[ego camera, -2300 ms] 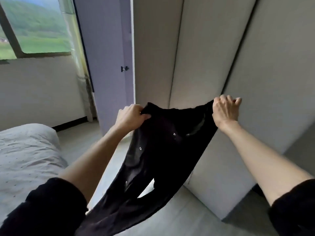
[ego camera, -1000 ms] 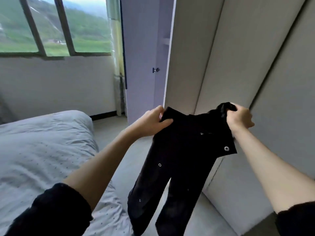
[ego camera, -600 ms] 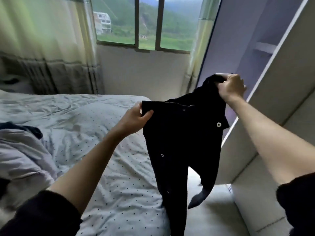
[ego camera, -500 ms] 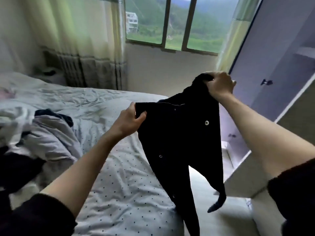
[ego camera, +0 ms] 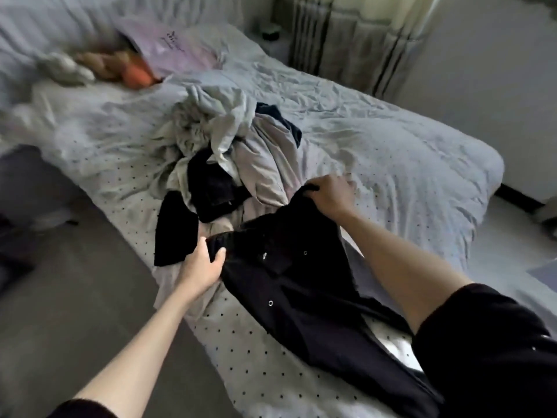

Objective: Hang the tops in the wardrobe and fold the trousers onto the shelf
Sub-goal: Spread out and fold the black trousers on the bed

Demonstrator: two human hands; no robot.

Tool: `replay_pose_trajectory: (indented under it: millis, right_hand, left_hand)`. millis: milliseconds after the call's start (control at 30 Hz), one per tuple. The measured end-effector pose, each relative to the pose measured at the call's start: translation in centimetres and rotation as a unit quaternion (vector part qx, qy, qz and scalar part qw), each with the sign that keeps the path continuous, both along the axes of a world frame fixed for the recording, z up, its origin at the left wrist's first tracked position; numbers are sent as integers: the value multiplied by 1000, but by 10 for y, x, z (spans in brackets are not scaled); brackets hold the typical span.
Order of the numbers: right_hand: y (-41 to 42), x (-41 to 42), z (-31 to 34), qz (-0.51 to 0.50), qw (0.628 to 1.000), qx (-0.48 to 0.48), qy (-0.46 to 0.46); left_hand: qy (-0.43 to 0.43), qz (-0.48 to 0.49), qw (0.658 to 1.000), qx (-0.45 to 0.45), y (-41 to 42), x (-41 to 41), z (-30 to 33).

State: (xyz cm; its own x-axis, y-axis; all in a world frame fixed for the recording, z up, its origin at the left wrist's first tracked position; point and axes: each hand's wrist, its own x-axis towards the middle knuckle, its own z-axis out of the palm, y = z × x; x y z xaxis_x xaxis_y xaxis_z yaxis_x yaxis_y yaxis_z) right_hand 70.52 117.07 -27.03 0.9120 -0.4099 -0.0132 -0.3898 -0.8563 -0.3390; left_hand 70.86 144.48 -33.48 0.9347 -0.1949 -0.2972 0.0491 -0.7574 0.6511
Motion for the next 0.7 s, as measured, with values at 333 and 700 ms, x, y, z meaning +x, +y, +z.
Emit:
replay_pose_trajectory:
  millis: [333, 700]
  right_hand:
    - [30, 63, -78, 32, 998, -47, 40]
    - [-22, -144, -195, -80, 955, -110, 264]
  left_hand:
    - [101, 113, 988, 22, 24, 37, -88]
    - [23, -104, 994, 32, -71, -61, -140]
